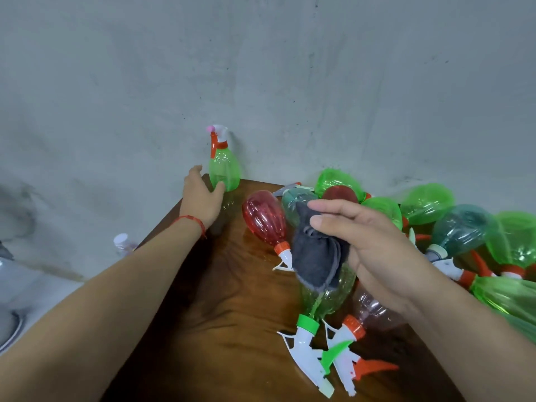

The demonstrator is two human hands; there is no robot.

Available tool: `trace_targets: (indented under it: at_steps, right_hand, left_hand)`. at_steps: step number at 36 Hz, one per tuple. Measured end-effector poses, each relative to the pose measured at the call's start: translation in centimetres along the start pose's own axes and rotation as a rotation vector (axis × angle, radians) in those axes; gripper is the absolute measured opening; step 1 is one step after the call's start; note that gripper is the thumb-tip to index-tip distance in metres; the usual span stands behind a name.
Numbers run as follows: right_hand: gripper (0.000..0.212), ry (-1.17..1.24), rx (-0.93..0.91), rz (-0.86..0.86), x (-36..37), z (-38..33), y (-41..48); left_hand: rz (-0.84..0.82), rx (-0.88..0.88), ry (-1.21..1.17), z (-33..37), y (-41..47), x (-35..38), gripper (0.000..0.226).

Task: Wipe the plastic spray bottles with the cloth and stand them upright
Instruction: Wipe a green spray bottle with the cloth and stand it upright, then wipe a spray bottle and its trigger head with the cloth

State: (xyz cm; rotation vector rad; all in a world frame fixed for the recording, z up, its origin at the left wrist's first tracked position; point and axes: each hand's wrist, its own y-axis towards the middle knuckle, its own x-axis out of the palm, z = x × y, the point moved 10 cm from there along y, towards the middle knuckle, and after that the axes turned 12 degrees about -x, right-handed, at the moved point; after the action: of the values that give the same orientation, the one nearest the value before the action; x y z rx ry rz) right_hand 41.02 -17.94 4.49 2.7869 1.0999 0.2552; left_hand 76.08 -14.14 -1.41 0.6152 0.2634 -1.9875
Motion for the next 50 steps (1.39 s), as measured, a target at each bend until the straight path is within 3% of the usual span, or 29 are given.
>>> trace_targets:
  at_steps: [2, 4, 7, 9, 13, 20, 25, 27, 31, 35, 40, 44, 50]
  right_hand:
    - [0.054, 0.073, 0.011, -0.026, 0.1, -0.4, -1.0]
    - [0.06, 0.053, 0.018, -0.031, -0.1, -0.6, -2.2]
    - [0.049, -0.04, 0.022, 0.03, -0.9, -0.8, -4.0]
    - [0.035, -0.015, 0.046, 0.064, -1.1, -1.0, -5.5]
    - [0.025, 0.058, 0.097, 0.115, -1.4, -1.0, -8.3]
    - [0.027, 0.057, 0.085, 0.204, -2.6, -1.4, -11.9]
    - [0.025, 0.043, 0.077, 0.236, -3.9, -1.1, -13.7]
    - [0.024, 0.051, 0.068, 0.226, -4.0, -0.9, -14.2]
    - [0.025, 0.071, 0.08, 0.205, -4.3, -0.8, -15.6]
    - [0.026, 0.08, 0.081, 0.182, -4.8, -1.2, -16.7]
    - [0.022, 0.037, 0.061, 0.174, -6.0, -1.8, -17.1]
    - [0.022, -0.037, -0.019, 0.187, -7.2, -2.5, -16.6]
    - [0.018, -0.215, -0.265, 0.289, -9.7, -5.3, -15.0]
  left_hand:
    - [0.012, 0.084, 0.036, 0.6, -2.1, -0.6, 0.063]
    - [-0.115, 0.182, 0.088, 1.6, -4.3, 0.1, 0.059]
    - [-0.409, 0.404, 0.278, 3.9, -8.2, 2.1, 0.079]
    - [-0.491, 0.611, 0.485, 5.7, -10.5, 3.0, 0.095]
    - [-0.453, 0.778, 0.83, 7.2, -11.7, 4.3, 0.106]
    - [-0.305, 0.838, 0.902, 8.8, -12.3, 1.6, 0.076]
    - [-0.421, 0.715, 0.786, 7.3, -13.1, 0.0, 0.064]
    - [-0.448, 0.626, 0.774, 6.3, -13.4, -0.4, 0.07]
    - [-0.377, 0.611, 0.848, 5.3, -14.5, -1.1, 0.097]
    - [-0.382, 0.486, 0.809, 4.5, -15.6, -2.0, 0.09]
    - [-0.35, 0.274, 0.563, 3.2, -18.0, -3.6, 0.078]
    - [-0.334, 0.108, 0.236, 2.9, -20.7, -4.2, 0.073]
    - [-0.508, 0.088, -0.25, 7.4, -27.9, -0.4, 0.084]
